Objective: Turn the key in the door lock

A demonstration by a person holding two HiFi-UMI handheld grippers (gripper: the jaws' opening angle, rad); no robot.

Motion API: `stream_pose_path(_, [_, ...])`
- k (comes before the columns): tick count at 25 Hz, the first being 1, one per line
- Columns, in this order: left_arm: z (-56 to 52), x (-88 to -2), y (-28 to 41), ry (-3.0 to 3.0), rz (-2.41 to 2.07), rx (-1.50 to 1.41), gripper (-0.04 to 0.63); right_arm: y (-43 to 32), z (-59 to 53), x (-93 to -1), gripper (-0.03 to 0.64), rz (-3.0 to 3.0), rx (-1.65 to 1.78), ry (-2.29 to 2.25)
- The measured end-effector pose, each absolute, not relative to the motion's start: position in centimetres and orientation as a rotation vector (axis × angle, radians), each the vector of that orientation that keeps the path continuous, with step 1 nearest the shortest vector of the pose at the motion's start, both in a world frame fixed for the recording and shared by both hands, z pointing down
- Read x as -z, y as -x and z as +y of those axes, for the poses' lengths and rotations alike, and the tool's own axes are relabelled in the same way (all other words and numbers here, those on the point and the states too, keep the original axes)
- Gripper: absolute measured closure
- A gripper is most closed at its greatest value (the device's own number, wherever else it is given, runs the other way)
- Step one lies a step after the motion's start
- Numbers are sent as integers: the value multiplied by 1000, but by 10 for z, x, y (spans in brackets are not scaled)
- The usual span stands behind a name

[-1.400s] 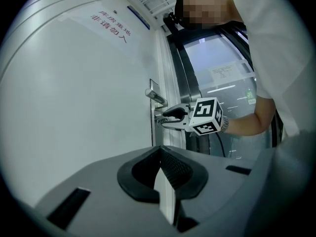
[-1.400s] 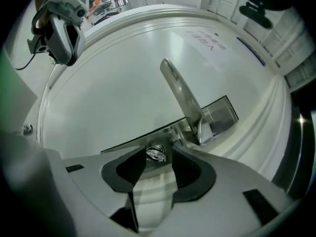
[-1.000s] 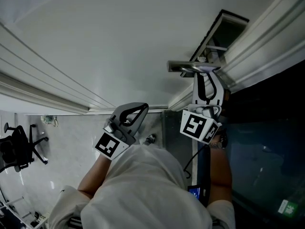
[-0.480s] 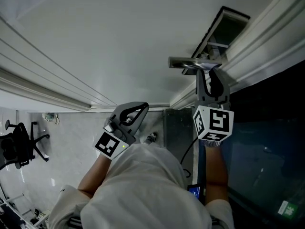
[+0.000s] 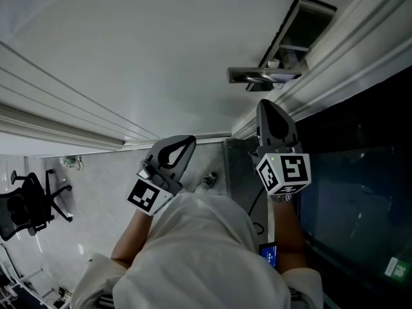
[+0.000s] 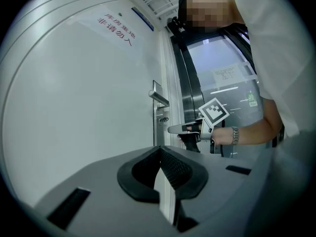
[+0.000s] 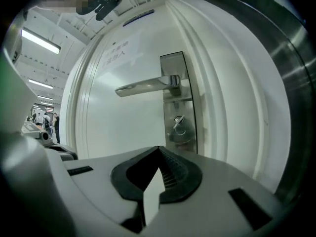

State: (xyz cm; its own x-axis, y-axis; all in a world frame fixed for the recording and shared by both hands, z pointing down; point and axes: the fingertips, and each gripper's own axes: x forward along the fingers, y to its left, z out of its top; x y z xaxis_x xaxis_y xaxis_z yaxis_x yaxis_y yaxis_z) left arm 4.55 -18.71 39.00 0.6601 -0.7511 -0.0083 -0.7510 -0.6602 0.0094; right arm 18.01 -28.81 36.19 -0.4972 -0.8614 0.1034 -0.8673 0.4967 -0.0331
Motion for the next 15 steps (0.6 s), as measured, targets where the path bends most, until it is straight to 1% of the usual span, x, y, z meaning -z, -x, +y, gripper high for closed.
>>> stream_pose_path(6, [-173,-401,-13,-2789,-1378,24,589,-130,-264,-391,614,-2714,-170,-1353])
stream_pose_path(9, [-158,-404,28,-2701,-1497,44,589,-84,-249,-409,614,-2730,-200,-1207])
stream_pose_path(15, [-106,-417,133,-2518,-1711,117,589,17,-194,-424,614,-2771,-211,-887])
